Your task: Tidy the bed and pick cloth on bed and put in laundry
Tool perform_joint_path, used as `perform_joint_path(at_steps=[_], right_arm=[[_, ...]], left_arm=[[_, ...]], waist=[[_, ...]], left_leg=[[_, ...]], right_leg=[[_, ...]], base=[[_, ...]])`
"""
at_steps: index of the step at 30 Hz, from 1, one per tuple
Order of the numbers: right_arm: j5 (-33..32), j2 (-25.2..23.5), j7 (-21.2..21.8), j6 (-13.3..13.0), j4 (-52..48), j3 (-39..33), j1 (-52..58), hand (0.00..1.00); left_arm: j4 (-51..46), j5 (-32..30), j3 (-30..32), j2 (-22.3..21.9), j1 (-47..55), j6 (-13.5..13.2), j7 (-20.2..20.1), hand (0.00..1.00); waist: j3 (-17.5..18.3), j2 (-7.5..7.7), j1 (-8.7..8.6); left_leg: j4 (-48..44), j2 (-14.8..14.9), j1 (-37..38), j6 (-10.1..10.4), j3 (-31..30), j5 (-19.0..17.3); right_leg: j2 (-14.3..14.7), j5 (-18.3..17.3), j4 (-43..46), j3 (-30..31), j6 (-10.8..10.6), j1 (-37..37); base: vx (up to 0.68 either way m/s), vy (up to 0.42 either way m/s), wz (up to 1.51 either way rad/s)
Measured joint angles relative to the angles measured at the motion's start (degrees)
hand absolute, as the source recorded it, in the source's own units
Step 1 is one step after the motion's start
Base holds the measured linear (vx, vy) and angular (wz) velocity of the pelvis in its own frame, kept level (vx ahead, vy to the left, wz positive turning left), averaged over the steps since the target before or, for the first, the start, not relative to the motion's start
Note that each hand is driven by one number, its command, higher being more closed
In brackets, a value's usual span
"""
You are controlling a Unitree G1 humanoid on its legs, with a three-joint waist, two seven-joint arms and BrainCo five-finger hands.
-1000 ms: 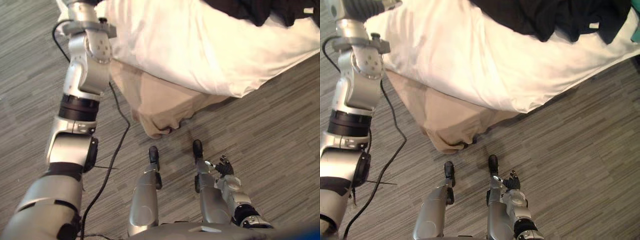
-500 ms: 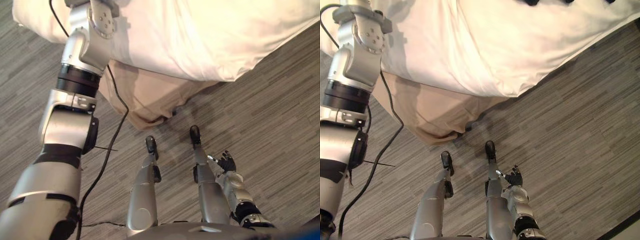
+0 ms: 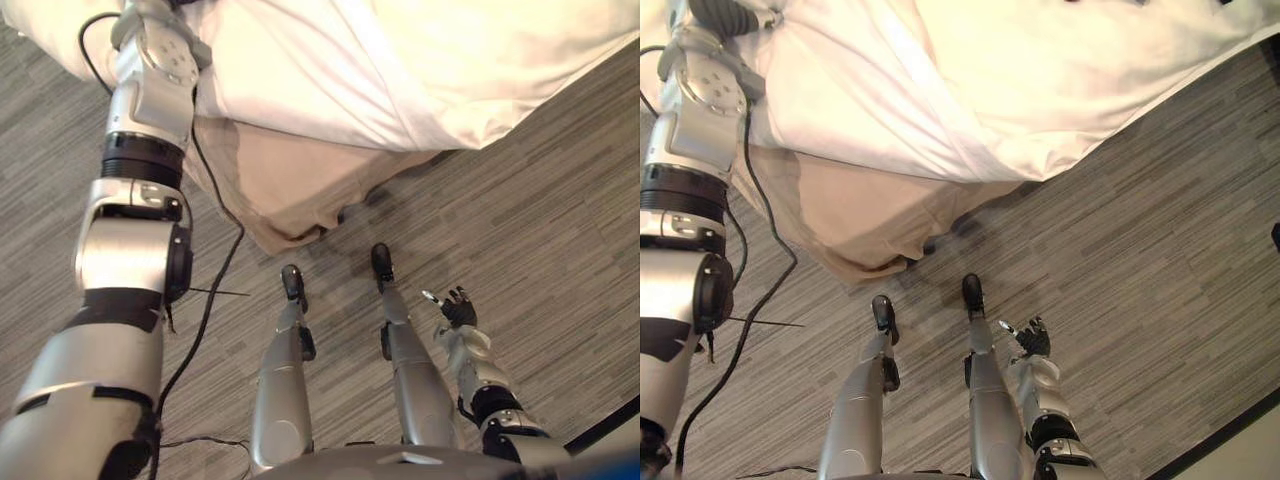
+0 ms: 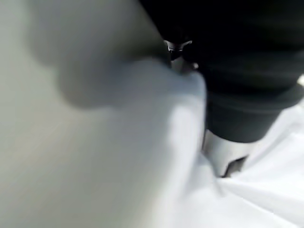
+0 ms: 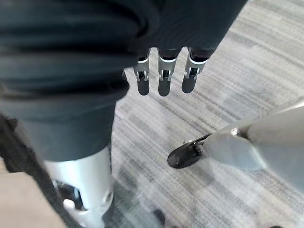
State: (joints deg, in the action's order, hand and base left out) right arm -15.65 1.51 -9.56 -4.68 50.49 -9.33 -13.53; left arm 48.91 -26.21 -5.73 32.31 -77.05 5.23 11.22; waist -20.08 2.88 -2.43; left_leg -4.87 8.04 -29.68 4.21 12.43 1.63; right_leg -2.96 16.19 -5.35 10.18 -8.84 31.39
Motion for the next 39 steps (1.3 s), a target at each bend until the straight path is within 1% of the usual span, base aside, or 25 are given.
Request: perform_joint_path(at_steps=[2, 3, 4, 5, 7, 9, 10, 11, 12, 13, 14, 15, 16, 17, 18, 21, 25, 26, 28, 30, 33, 35, 37, 38, 39], right_arm=[[0.04, 0.27, 0.32, 0.09, 0.25, 0.03, 0.48, 0.0], [0.12, 0.38, 0.38, 0.07, 0.03, 0.33, 1.23, 0.0], [0.25, 0.39, 0.41, 0.07, -0.04, 0.52, 1.71, 0.0], [0.5, 0.38, 0.44, 0.12, -0.04, 1.19, 2.71, 0.0], [0.87, 0.6, 0.47, 0.58, 0.01, 1.22, 3.01, 0.0], [1.46, 0.84, 0.47, 0.9, 0.03, 1.21, 3.48, 0.0], [2.28, 0.6, 0.49, 1.06, -0.04, 1.19, 4.16, 0.0], [3.27, 1.14, 0.47, 1.3, 0.0, 1.8, 5.91, 0.0], [3.54, 1.43, 0.51, 1.42, -0.16, 2.23, 6.74, 0.0], [3.57, 1.52, 0.83, 1.73, -0.89, 2.31, 7.5, 0.0], [4.84, 1.25, 2.0, 2.07, -1.01, 1.2, 7.73, 0.0], [6.0, 0.9, 2.69, 2.51, -1.16, 1.3, 8.59, 0.0], [6.65, 0.9, 2.79, 2.61, -1.1, 1.32, 9.43, 0.0], [7.66, 1.42, 2.98, 3.08, -1.07, 1.45, 10.71, 0.0], [8.16, 1.34, 3.28, 3.71, -0.34, 1.6, 11.63, 0.0], [10.41, 0.69, 5.07, 4.91, 1.1, 3.0, 11.61, 0.0], [13.61, 1.05, 6.26, 5.5, 1.44, 3.06, 11.82, 0.0], [14.82, 1.32, 6.79, 5.49, 1.77, 3.18, 11.99, 0.0], [15.76, 1.62, 7.2, 5.5, 2.21, 3.64, 13.09, 0.0], [17.06, 1.95, 7.51, 5.51, 2.7, 4.42, 14.08, 0.0], [18.61, 1.95, 8.46, 5.54, 4.15, 5.51, 17.4, 0.0], [19.26, 3.06, 9.43, 5.59, 5.06, 5.34, 18.21, 0.0], [19.28, 3.63, 10.13, 5.6, 5.35, 5.32, 18.8, 0.0], [19.28, 3.65, 10.77, 5.6, 5.35, 5.3, 19.07, 0.0], [19.29, 3.64, 11.2, 5.61, 5.36, 5.31, 19.23, 0.0]], left_arm=[[-0.37, 0.47, -1.88, -0.01, -0.01, -0.7, 0.07, 1.0], [-0.86, 0.42, -3.54, 0.02, 0.11, -1.18, 0.15, 1.0], [-1.59, 0.43, -4.16, 0.03, 0.51, -1.3, 0.19, 1.0], [-3.83, 0.45, -5.47, 0.36, 1.71, -1.8, 0.24, 1.0], [-8.88, 0.56, -6.86, 1.71, 4.78, -2.38, 0.28, 1.0], [-12.98, 0.92, -8.15, 2.35, 8.49, -2.94, 0.32, 1.0], [-14.71, 0.96, -6.37, 1.0, 12.57, -4.28, 0.46, 1.0], [-15.85, 1.35, -3.37, -3.89, 18.24, -5.9, 1.88, 1.0], [-15.36, 1.97, -5.95, -4.19, 19.34, -5.21, 1.88, 1.0], [-15.96, 2.14, -10.78, -2.89, 19.8, -4.22, 1.24, 1.0], [-18.68, 2.63, -11.93, -0.02, 21.19, -4.38, -1.49, 1.0], [-25.11, 4.43, -12.07, 4.2, 26.63, -5.48, -2.02, 1.0], [-27.85, 5.14, -12.4, 5.03, 29.37, -6.22, -2.07, 1.0], [-30.79, 5.38, -12.19, 4.91, 33.12, -7.19, -2.17, 1.0], [-32.35, 5.36, -11.29, 3.57, 37.58, -8.47, -2.34, 1.0], [-32.42, 5.39, -6.0, 1.06, 49.7, -9.12, -3.77, 1.0], [-32.44, 5.35, -2.2, -0.59, 62.59, -9.73, -4.9, 1.0], [-32.47, 5.34, -1.67, -0.84, 65.82, -10.52, -5.13, 0.0], [-34.62, 5.33, 0.35, -3.23, 70.69, -11.36, -5.88, 0.0], [-38.05, 5.37, 1.99, -5.79, 74.99, -11.86, -6.35, 0.0], [-49.6, 7.18, 4.57, -11.26, 84.23, -11.84, -7.79, 0.0], [-54.22, 8.2, 5.09, -15.41, 89.55, -11.91, -10.08, 0.0], [-55.63, 10.71, 5.96, -18.35, 92.96, -11.9, -11.72, 0.0], [-55.71, 12.2, 6.41, -19.64, 94.04, -11.82, -13.02, 0.0], [-55.69, 12.98, 6.7, -20.6, 94.7, -11.75, -13.64, 0.0]], waist=[[0.01, 0.02, 0.01], [0.14, 0.23, 0.19], [0.3, 0.5, 0.36], [0.78, 1.28, 0.8], [0.81, 1.21, 1.74], [0.86, 1.11, 1.82], [1.03, 0.86, 1.82], [2.69, 0.53, 2.1], [3.21, 0.55, 2.58], [3.29, 0.4, 3.5], [3.31, 0.38, 3.52], [4.3, -0.12, 3.44], [5.54, -0.57, 3.6], [6.76, -1.18, 4.13], [7.6, -1.94, 5.32], [9.16, -3.18, 5.36], [10.89, -3.19, 5.62], [11.01, -3.15, 5.77], [12.47, -3.13, 5.85], [12.77, -3.39, 5.94], [14.16, -3.96, 6.06], [14.89, -4.74, 6.75], [15.65, -5.17, 7.23], [15.81, -5.27, 8.21], [15.91, -5.33, 8.61]], left_leg=[[0.91, -0.05, 2.26, 0.03, -0.27, 0.08], [1.12, -0.27, 3.42, 0.04, -0.47, 0.16], [1.29, -0.47, 4.06, 0.09, -0.51, 0.19], [2.13, -1.14, 5.29, 0.35, -0.49, 0.37], [3.56, -0.85, 7.21, 0.83, -0.49, 1.29], [5.32, -0.83, 9.85, 0.95, -0.57, 2.14], [6.24, -0.86, 11.32, 0.97, -0.95, 2.38], [6.93, -0.98, 12.78, 0.96, -1.27, 2.39], [6.82, -0.97, 13.31, 1.05, -1.24, 2.3], [7.06, -1.14, 14.11, 1.07, -1.74, 2.35], [8.14, -1.55, 15.9, 0.99, -2.02, 2.85], [8.67, -1.6, 17.78, 0.93, -1.94, 2.73], [8.76, -1.66, 17.94, 0.78, -1.99, 2.3], [8.95, -1.87, 18.53, 0.71, -2.25, 2.07], [9.06, -2.05, 19.9, 0.66, -2.66, 1.9], [9.53, -2.27, 23.26, 0.7, -3.4, 1.86], [9.9, -2.17, 25.79, 0.79, -4.28, 1.61], [9.91, -2.13, 26.65, 0.81, -4.73, 1.41], [9.89, -2.09, 26.89, 0.73, -5.4, 1.18], [9.89, -2.09, 27.87, 0.84, -6.5, 0.91], [9.83, -1.86, 28.94, 1.03, -8.98, 0.39], [9.76, -1.9, 29.23, 1.11, -10.52, 0.04], [9.76, -1.93, 29.47, 1.23, -11.83, -0.15], [9.75, -1.95, 30.23, 1.28, -12.14, -0.26], [9.68, -1.94, 30.84, 1.33, -12.67, -0.48]], right_leg=[[-0.02, -0.46, -0.02, -0.16, 0.62, -2.12], [-0.27, -1.46, -0.02, -0.35, 1.92, -3.47], [-0.44, -2.3, -0.02, -0.69, 2.58, -4.14], [-1.04, -4.83, -0.02, -1.45, 3.77, -5.22], [-0.67, -5.31, 0.0, -2.09, 4.02, -6.52], [-0.55, -5.72, 0.0, -2.88, 4.34, -8.58], [-0.53, -6.18, 0.0, -3.45, 4.43, -10.06], [-0.64, -6.87, 0.01, -3.93, 4.37, -11.36], [-0.63, -6.99, 0.02, -3.99, 4.43, -11.91], [-0.68, -7.18, 0.06, -4.64, 4.62, -13.03], [-0.71, -7.21, 0.12, -4.99, 4.67, -14.4], [-1.16, -8.3, 0.32, -5.17, 4.28, -16.1], [-1.25, -8.77, 0.47, -5.55, 4.51, -16.21], [-1.48, -9.12, 0.49, -6.02, 4.63, -16.91], [-1.71, -9.7, 0.48, -6.42, 4.42, -18.51], [-2.0, -10.77, 0.48, -8.11, 4.58, -22.47], [-1.97, -11.88, 0.48, -9.69, 4.69, -25.54], [-1.87, -12.21, 0.47, -10.21, 4.8, -26.56], [-1.78, -12.63, 0.33, -10.98, 4.9, -27.32], [-1.65, -13.51, 0.26, -12.13, 4.82, -29.1], [-1.08, -15.11, 0.3, -14.5, 4.97, -31.25], [-1.09, -15.74, 0.34, -16.16, 5.04, -32.26], [-1.08, -16.52, 0.43, -17.44, 4.96, -33.24], [-1.1, -17.04, 0.53, -18.27, 4.89, -34.31], [-1.09, -17.54, 0.81, -19.03, 4.97, -35.09]], base=[[-0.02, 0.003, 0.1], [-0.02, -0.015, 0.16], [0.01, -0.062, 0.19], [0.01, -0.081, 0.15], [0.01, -0.081, 0.05], [0.03, -0.027, 0.08], [0.07, 0.01, 0.21], [0.07, 0.023, 0.18], [0.08, 0.028, 0.18], [0.06, 0.025, 0.15], [0.06, 0.046, 0.17], [0.04, 0.051, 0.12], [0.08, 0.056, 0.13], [0.1, 0.048, 0.18], [0.11, 0.049, 0.22], [0.06, 0.026, 0.24], [0.02, -0.007, 0.15], [-0.01, -0.021, 0.18], [0.02, -0.021, 0.18], [0.05, -0.027, 0.23], [0.1, -0.049, 0.33], [0.14, -0.032, 0.4], [0.14, -0.025, 0.39], [0.15, -0.034, 0.38], [0.11, -0.031, 0.31]])
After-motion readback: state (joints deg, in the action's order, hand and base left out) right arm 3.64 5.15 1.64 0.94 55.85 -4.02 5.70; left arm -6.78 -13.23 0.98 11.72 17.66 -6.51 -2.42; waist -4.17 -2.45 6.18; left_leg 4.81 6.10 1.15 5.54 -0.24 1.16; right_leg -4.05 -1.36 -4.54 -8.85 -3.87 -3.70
